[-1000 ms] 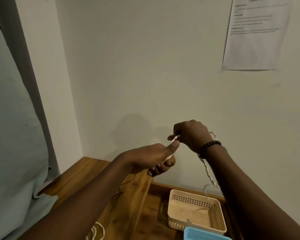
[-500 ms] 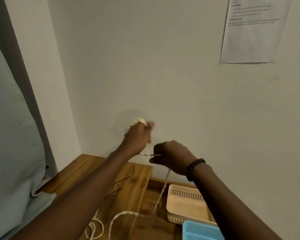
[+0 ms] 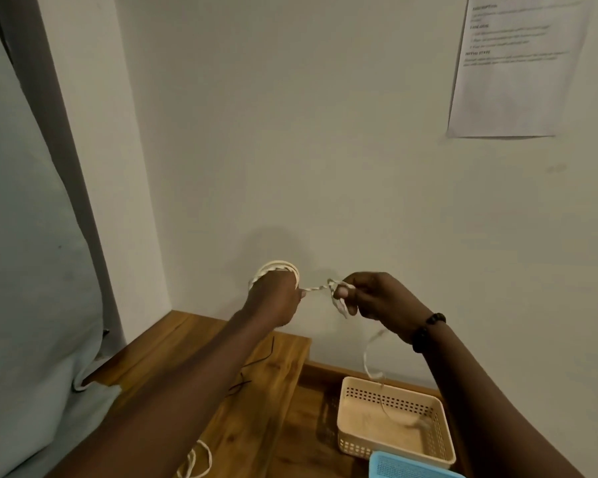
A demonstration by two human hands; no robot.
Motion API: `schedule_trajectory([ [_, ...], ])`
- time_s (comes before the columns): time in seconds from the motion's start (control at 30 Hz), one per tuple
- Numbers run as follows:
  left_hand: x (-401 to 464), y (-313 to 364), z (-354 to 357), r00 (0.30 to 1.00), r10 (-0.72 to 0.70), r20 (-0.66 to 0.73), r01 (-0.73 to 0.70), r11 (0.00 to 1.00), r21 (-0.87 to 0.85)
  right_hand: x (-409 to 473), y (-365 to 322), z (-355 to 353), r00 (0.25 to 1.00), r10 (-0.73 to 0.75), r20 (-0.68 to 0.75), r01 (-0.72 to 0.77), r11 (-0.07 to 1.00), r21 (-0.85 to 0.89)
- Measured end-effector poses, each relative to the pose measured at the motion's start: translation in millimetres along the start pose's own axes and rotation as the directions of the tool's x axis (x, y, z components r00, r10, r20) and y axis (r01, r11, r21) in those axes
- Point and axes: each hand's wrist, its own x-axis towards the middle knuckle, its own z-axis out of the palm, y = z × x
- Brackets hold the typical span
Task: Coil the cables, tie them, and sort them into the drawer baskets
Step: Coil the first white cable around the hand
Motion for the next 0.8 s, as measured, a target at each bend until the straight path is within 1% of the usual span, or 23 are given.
schedule_trajectory([
  [0.03, -1.0, 0.9, 8.7, 0.996, -0.001, -0.091, 0.005, 0.999, 0.035, 0.9, -2.1, -0.2, 0.998, -0.022, -0.067, 0.026, 0.998, 0.061],
  [0.07, -1.9, 1.6, 15.9, 0.986, -0.001, -0.165, 0.000, 1.000, -0.008, 2.7, -2.7, -1.1, 0.989, -0.022, -0.148, 0.039, 0.992, 0.117],
  [0.1, -3.4, 2.9, 19.8, 0.978, -0.007, -0.207, -0.018, 0.993, -0.118, 5.1, -2.1, -1.8, 0.974, -0.015, -0.226, 0.050, 0.987, 0.150],
  [0.13, -6.3, 5.9, 19.8, 0.971, -0.007, -0.237, -0.058, 0.963, -0.264, 8.1, -1.6, -2.0, 0.956, 0.002, -0.293, 0.045, 0.987, 0.153],
  [0.17, -9.7, 10.1, 17.3, 0.962, 0.006, -0.272, -0.118, 0.910, -0.398, 10.7, -0.1, -2.0, 0.936, 0.012, -0.353, 0.035, 0.992, 0.125],
  [0.2, -15.0, 16.9, 12.4, 0.946, 0.041, -0.321, -0.198, 0.859, -0.471, 14.4, 2.7, -1.6, 0.908, 0.023, -0.419, 0.007, 0.998, 0.070],
  [0.23, -22.3, 24.6, 6.5, 0.929, 0.093, -0.359, -0.278, 0.816, -0.507, 18.1, 7.7, -2.3, 0.865, 0.031, -0.501, -0.022, 0.999, 0.024],
  [0.27, -31.5, 33.7, -0.9, 0.918, 0.163, -0.361, -0.349, 0.764, -0.542, 21.6, 13.0, -4.3, 0.812, 0.048, -0.582, -0.052, 0.999, 0.009],
  [0.3, -41.8, 41.7, -7.7, 0.916, 0.237, -0.325, -0.391, 0.713, -0.582, 24.0, 19.7, -6.8, 0.761, 0.064, -0.646, -0.091, 0.996, -0.009],
  [0.33, -51.1, 47.9, -13.5, 0.915, 0.306, -0.262, -0.403, 0.685, -0.607, 25.9, 27.1, -9.7, 0.716, 0.073, -0.694, -0.150, 0.987, -0.051],
  [0.37, -58.3, 51.6, -18.5, 0.909, 0.369, -0.192, -0.405, 0.676, -0.615, 27.0, 34.8, -12.3, 0.683, 0.074, -0.727, -0.242, 0.961, -0.130],
  [0.4, -64.2, 53.4, -23.5, 0.898, 0.424, -0.117, -0.396, 0.664, -0.634, 26.4, 41.3, -13.8, 0.662, 0.073, -0.746, -0.349, 0.911, -0.220],
  [0.43, -69.0, 53.4, -28.5, 0.879, 0.476, -0.034, -0.370, 0.634, -0.680, 25.9, 47.6, -14.4, 0.653, 0.069, -0.755, -0.420, 0.862, -0.284],
  [0.47, -73.4, 52.9, -33.8, 0.841, 0.539, 0.055, -0.331, 0.591, -0.736, 25.5, 51.5, -14.6, 0.646, 0.074, -0.760, -0.466, 0.826, -0.316],
  [0.5, -77.4, 51.8, -38.1, 0.780, 0.610, 0.143, -0.297, 0.561, -0.773, 25.2, 56.3, -14.9, 0.644, 0.105, -0.758, -0.501, 0.806, -0.314],
  [0.53, -81.8, 51.3, -41.5, 0.701, 0.676, 0.229, -0.289, 0.562, -0.775, 25.4, 61.2, -15.6, 0.646, 0.157, -0.747, -0.538, 0.788, -0.300],
  [0.57, -84.8, 51.2, -42.7, 0.624, 0.719, 0.305, -0.314, 0.589, -0.745, 24.5, 66.5, -17.2, 0.645, 0.226, -0.730, -0.579, 0.768, -0.275],
  [0.6, -85.7, 50.6, -42.9, 0.568, 0.740, 0.360, -0.349, 0.613, -0.708, 22.9, 72.7, -18.6, 0.649, 0.281, -0.707, -0.614, 0.742, -0.269],
  [0.63, -86.3, 48.5, -42.1, 0.544, 0.746, 0.383, -0.358, 0.620, -0.699, 19.6, 77.0, -18.4, 0.664, 0.311, -0.680, -0.637, 0.712, -0.296],
  [0.7, -88.8, 45.3, -41.5, 0.542, 0.752, 0.375, -0.262, 0.575, -0.775, 14.6, 87.5, -15.7, 0.702, 0.280, -0.655, -0.631, 0.670, -0.390],
  [0.73, -90.5, 45.0, -41.9, 0.535, 0.766, 0.355, -0.207, 0.527, -0.824, 12.8, 88.5, -12.4, 0.739, 0.232, -0.632, -0.598, 0.658, -0.458],
  [0.77, -91.3, 46.6, -40.8, 0.539, 0.778, 0.323, -0.165, 0.474, -0.865, 14.8, 91.7, -4.1, 0.797, 0.189, -0.573, -0.544, 0.635, -0.548],
  [0.8, -91.0, 50.0, -37.3, 0.574, 0.770, 0.280, -0.132, 0.424, -0.896, 16.2, 91.9, 5.0, 0.860, 0.171, -0.481, -0.474, 0.617, -0.628],
])
